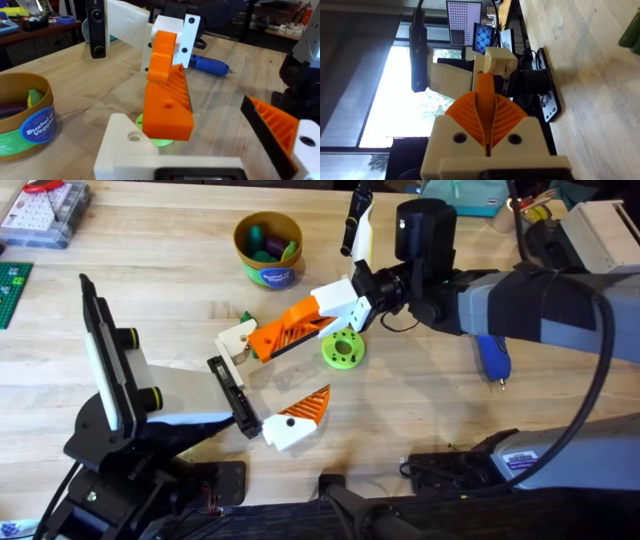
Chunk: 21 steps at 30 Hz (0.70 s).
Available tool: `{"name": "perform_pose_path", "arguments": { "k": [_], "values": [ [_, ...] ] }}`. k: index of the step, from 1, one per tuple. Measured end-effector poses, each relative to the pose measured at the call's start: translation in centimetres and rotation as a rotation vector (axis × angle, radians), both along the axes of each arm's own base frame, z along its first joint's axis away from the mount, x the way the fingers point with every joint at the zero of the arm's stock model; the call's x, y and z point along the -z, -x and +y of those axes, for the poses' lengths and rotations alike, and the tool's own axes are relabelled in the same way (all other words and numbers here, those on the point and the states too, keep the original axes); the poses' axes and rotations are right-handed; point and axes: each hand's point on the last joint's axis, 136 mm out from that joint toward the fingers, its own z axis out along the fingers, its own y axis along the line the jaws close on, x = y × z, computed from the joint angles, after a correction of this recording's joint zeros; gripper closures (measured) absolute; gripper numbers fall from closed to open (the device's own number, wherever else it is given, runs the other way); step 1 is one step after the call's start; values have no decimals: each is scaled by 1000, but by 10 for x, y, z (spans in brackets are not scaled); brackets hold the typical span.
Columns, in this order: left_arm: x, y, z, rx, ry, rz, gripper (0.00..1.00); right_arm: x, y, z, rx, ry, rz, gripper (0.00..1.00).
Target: Pick up the gripper from the table and insert it into the empty holder that is missing its gripper. Then pick up a screw, insert it into the mounting hole, and use the screwdriver to tighten it. Finally, clean up the table by picking up the vegetable and placing it into the bucket.
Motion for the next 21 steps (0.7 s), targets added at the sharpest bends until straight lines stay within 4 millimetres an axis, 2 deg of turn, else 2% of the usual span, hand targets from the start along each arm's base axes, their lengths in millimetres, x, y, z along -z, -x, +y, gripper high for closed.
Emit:
{"name": "perform_pose_path", "arguments": {
  "k": [9, 21],
  "values": [
    [-1, -3, 2, -20, 0, 4, 10, 9, 1, -1, 15, 34, 47, 986],
    [-1, -4, 3, -29, -1, 4, 10, 13, -4, 0, 44, 41, 8, 986]
  ]
}}
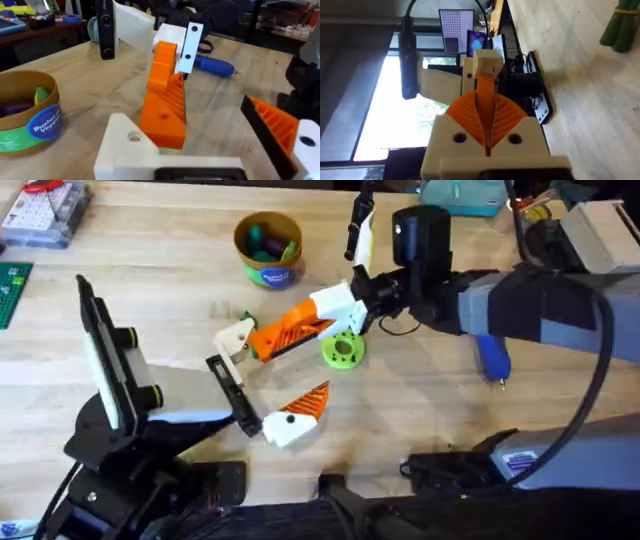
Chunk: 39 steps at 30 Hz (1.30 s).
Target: Pick up the gripper from the table and insert it into the empty holder that is missing its gripper. Then pick up a screw, insert it into the mounting hole, and use the screwdriver to tighten it. Finally, clean up the table by picking up the vegetable and placing it into the bucket.
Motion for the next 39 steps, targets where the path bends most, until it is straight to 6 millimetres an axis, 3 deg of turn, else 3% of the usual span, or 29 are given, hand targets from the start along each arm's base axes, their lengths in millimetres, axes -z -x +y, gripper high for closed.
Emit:
{"name": "perform_pose_path", "arguments": {
  "k": [22, 39],
  "values": [
    [1, -2, 1, -14, 10, 22, 10, 10, -6, 5, 4, 21, 41, 985],
    [1, -6, 4, -39, 12, 24, 10, 11, -9, 29, -83, 21, 97, 985]
  ]
}}
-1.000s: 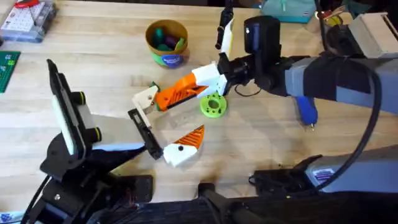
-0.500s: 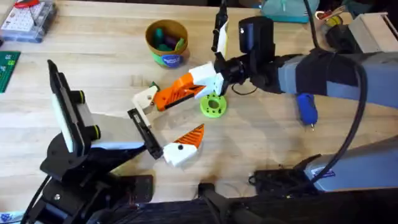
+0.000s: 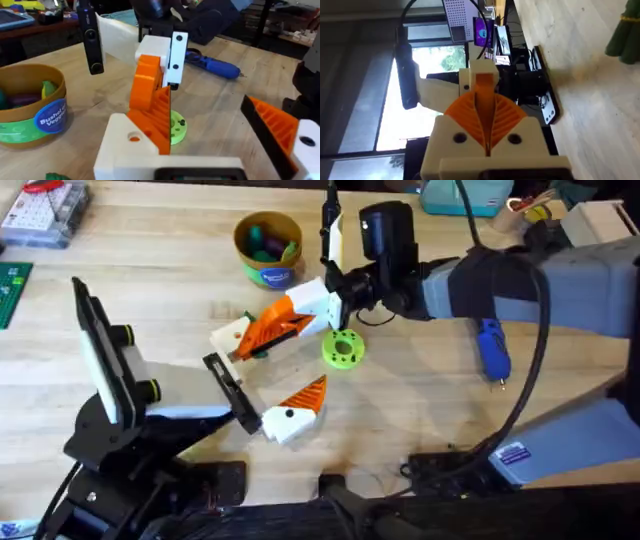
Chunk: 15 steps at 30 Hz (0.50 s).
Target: Pick up the gripper from the table and insert it into the empty holder that is missing its gripper. Then pick up a screw, insert it into the mounting hole, and use the screwdriver to tighten it. Finally, clean up the table by picking up the vegetable and placing it into the bucket.
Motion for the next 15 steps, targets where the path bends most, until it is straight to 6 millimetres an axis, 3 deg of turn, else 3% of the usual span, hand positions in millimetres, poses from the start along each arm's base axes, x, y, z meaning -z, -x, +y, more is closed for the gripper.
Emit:
{"name": "perform_pose_path", "arguments": {
  "k": [15],
  "values": [
    [0, 0, 0, 1, 0, -1, 10, 0, 5, 9, -24, 2, -2, 985]
  ]
}}
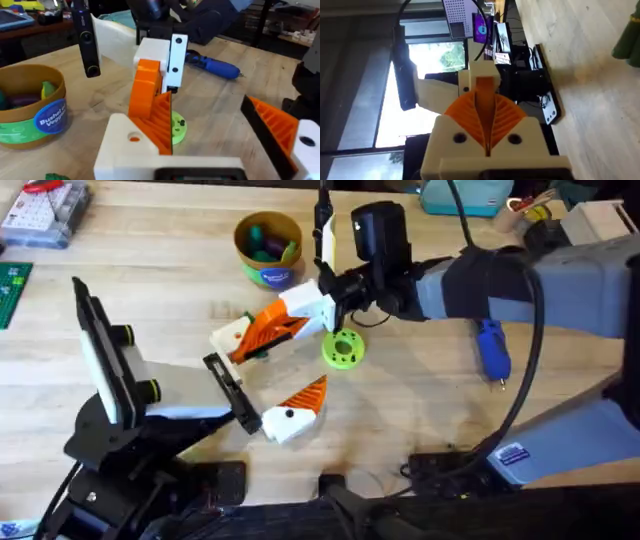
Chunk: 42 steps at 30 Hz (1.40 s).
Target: Pick up the gripper from the table and insert it into the empty holder that is missing its gripper. Then pick up a screw, insert it into the mounting hole, and use the screwdriver to tighten it. Finally, clean up the table by picking up the vegetable and placing it into the bucket.
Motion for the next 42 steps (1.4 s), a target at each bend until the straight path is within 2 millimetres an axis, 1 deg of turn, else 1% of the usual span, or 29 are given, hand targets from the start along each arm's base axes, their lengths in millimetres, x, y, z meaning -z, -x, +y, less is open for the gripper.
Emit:
{"name": "perform_pose_path", "arguments": {
  "k": [15, 42],
  "values": [
    [0, -3, 2, -19, -7, -13, 10, -3, -9, 9, 37, -7, -48, 985],
    [0, -3, 2, -20, -7, -12, 10, -3, -12, 10, 52, 0, -46, 995]
  ]
}}
